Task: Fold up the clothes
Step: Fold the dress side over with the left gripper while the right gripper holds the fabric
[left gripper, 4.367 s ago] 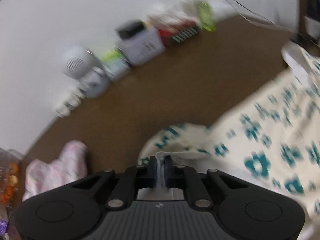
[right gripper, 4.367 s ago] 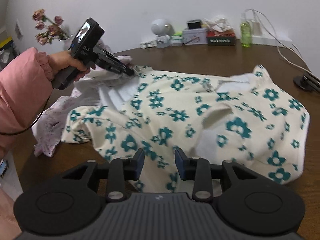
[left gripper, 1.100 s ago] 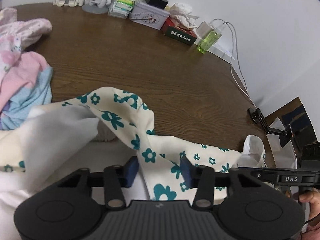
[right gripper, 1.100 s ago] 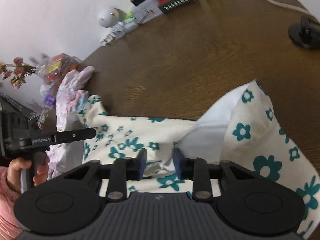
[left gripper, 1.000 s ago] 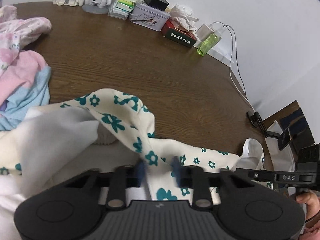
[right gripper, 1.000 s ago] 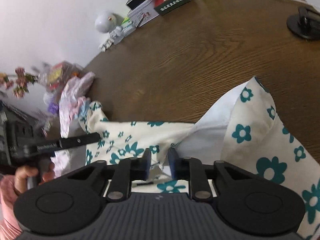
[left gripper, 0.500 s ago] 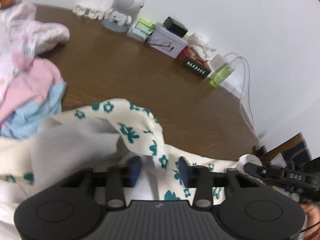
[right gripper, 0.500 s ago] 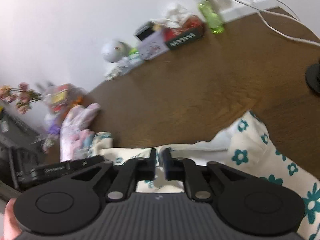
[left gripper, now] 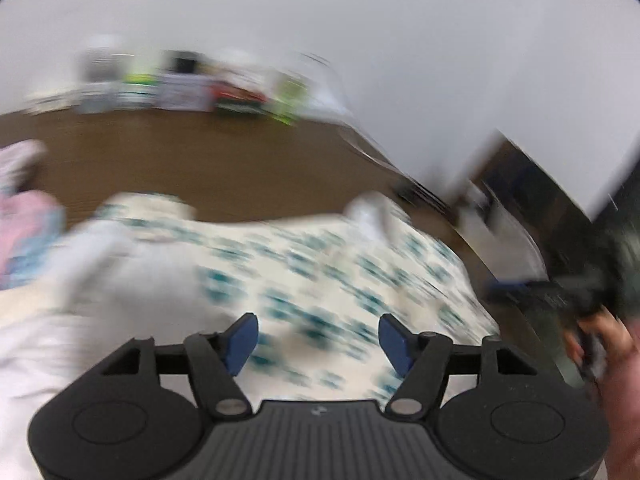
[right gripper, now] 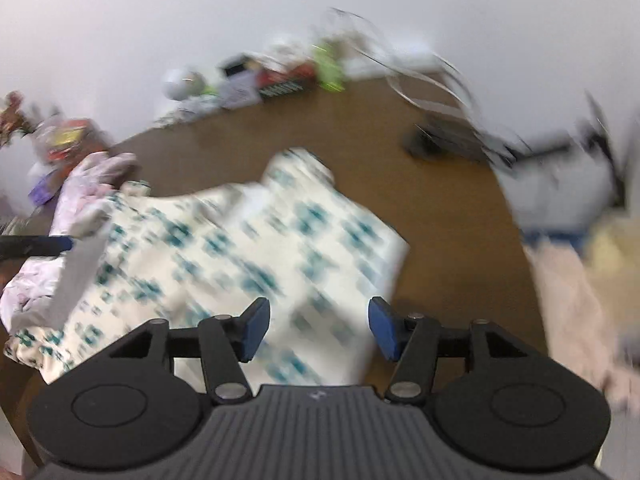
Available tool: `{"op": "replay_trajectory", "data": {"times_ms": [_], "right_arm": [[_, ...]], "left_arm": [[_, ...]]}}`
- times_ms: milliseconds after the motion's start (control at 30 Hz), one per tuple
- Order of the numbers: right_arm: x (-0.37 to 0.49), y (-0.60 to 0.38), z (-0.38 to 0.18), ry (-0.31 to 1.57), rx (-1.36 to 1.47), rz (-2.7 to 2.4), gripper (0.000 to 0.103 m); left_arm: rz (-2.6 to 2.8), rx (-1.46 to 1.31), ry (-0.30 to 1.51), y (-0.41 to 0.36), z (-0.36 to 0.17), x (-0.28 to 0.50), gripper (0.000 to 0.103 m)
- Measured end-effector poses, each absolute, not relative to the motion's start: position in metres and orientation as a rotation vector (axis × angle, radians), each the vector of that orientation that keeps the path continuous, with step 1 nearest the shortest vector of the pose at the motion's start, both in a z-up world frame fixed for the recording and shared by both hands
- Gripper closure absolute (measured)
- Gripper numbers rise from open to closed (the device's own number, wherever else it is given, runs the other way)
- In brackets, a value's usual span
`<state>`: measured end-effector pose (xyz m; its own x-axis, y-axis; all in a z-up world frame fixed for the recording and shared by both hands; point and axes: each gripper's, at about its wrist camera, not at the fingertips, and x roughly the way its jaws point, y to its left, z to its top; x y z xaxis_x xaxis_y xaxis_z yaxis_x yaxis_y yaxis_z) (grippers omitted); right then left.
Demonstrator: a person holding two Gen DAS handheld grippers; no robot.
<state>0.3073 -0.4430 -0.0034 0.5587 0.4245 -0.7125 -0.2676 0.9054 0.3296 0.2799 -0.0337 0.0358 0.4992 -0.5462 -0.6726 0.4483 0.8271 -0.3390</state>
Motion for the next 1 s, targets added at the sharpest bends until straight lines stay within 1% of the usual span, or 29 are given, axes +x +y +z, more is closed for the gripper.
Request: {"op": "replay_trajectory", "data": {"times_ms": [133, 167, 200, 233, 267, 367, 467, 533, 600, 700, 767, 800, 833, 867, 900, 933, 967, 1000], "right_arm": [[0.298, -0.467, -0.023, 0.905, 0.328, 0.461, 0.056], [0.299, -0.465, -0.026, 0.912, 0.348, 0.486, 0.062], [0.299, -0.463, -0.029, 0.919, 0.368, 0.510, 0.079], [0.299, -0.461, -0.032, 0.927, 0.388, 0.535, 0.090], [0.300, -0.462, -0.032, 0.924, 0.408, 0.547, 0.097], [0.299, -0.463, -0.027, 0.888, 0.439, 0.567, 0.098], [0.290, -0.453, -0.010, 0.813, 0.349, 0.619, 0.098], [0.279, -0.435, -0.002, 0.770, 0.230, 0.648, 0.098], [0.272, -0.419, 0.001, 0.744, 0.172, 0.676, 0.098], [0.268, -0.407, 0.002, 0.712, 0.128, 0.679, 0.098], [0.266, -0.403, 0.002, 0.694, 0.117, 0.682, 0.098], [0.265, -0.402, 0.003, 0.685, 0.114, 0.687, 0.098], [0.264, -0.400, 0.004, 0.679, 0.109, 0.691, 0.098], [0.263, -0.399, 0.005, 0.676, 0.104, 0.693, 0.098], [0.263, -0.398, 0.006, 0.672, 0.096, 0.689, 0.097], [0.262, -0.397, 0.007, 0.669, 0.091, 0.688, 0.097], [0.261, -0.397, 0.007, 0.668, 0.090, 0.691, 0.096], [0.260, -0.400, 0.007, 0.667, 0.097, 0.704, 0.091]], "left_arm": [[-0.733, -0.121, 0.894, -0.095, 0.038, 0.271, 0.047], [-0.752, -0.132, 0.897, -0.108, 0.038, 0.270, 0.047], [-0.772, -0.144, 0.900, -0.121, 0.039, 0.270, 0.047], [-0.782, -0.146, 0.899, -0.133, 0.040, 0.269, 0.047], [-0.790, -0.142, 0.899, -0.144, 0.041, 0.270, 0.046], [-0.764, -0.116, 0.899, -0.175, 0.043, 0.278, 0.045], [-0.709, -0.157, 0.901, -0.196, 0.042, 0.296, 0.043], [-0.671, -0.196, 0.932, -0.208, 0.038, 0.316, 0.043], [-0.646, -0.193, 0.990, -0.219, 0.033, 0.333, 0.043], [-0.598, -0.144, 1.093, -0.237, 0.020, 0.349, 0.043], [-0.569, -0.114, 1.124, -0.243, 0.014, 0.351, 0.045], [-0.573, -0.100, 1.132, -0.247, 0.011, 0.352, 0.049], [-0.580, -0.088, 1.132, -0.250, 0.010, 0.351, 0.062], [-0.581, -0.067, 1.131, -0.252, 0.009, 0.349, 0.072], [-0.581, -0.042, 1.130, -0.255, 0.009, 0.347, 0.091], [-0.580, -0.024, 1.125, -0.256, 0.009, 0.346, 0.095], [-0.585, -0.019, 1.118, -0.255, 0.010, 0.344, 0.095], [-0.594, -0.023, 1.105, -0.251, 0.013, 0.343, 0.095]]}}
